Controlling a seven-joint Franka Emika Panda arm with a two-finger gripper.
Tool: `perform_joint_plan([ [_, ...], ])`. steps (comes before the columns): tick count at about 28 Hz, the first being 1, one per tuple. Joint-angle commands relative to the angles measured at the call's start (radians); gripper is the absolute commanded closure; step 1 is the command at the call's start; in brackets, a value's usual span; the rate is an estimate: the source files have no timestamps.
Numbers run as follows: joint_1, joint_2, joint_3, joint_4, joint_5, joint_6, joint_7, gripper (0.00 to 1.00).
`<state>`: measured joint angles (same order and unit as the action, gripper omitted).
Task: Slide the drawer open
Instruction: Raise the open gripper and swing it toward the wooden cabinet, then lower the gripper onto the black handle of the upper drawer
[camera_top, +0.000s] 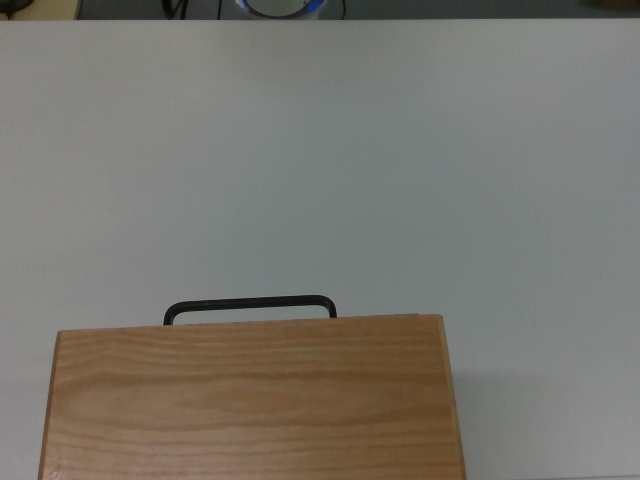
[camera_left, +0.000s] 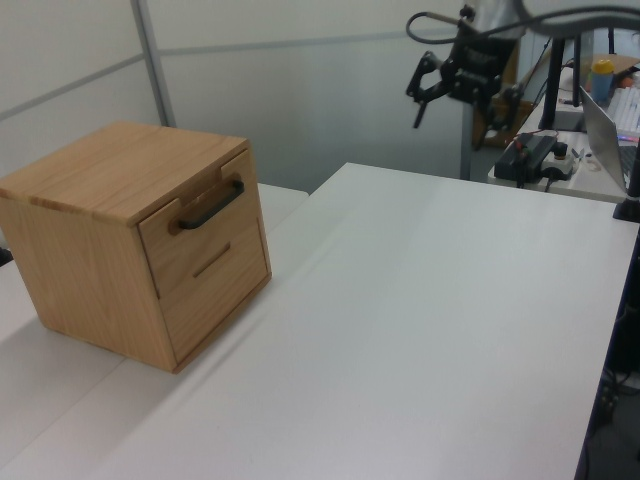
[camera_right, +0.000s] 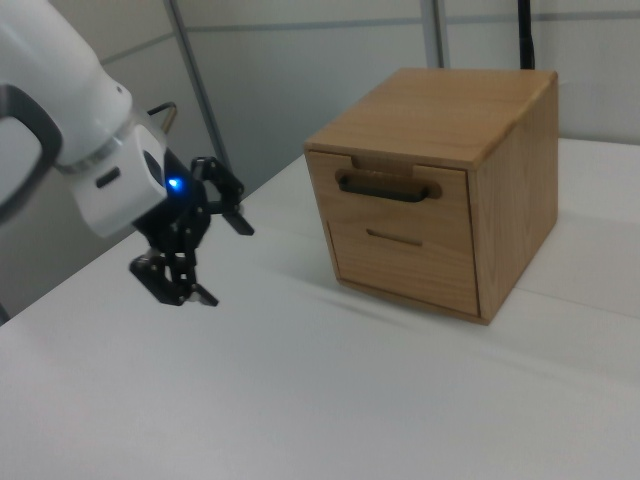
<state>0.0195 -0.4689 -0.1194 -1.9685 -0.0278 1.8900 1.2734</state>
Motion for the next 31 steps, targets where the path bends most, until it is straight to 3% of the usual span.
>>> perform_joint_plan([
  [1,0.04,-0.014,-0.008,-0.127,0.049,0.242,0.058,0.0],
  [4,0.057,0.019,-0.008,-0.139,0.068,0.336,0.06,0.0],
  [9,0.062,0.116,-0.008,-0.128,0.152,0.494,0.058,0.0],
  [15,0.092,0.254,-0.006,-0.073,0.223,0.671,0.057,0.0],
  [20,0.106,0.401,0.004,-0.02,0.224,0.833,0.047,0.0],
  [28,0.106,0.625,0.006,0.153,0.223,0.925,0.047,0.0],
  [31,0.106,0.674,0.017,0.194,0.223,0.945,0.047,0.0],
])
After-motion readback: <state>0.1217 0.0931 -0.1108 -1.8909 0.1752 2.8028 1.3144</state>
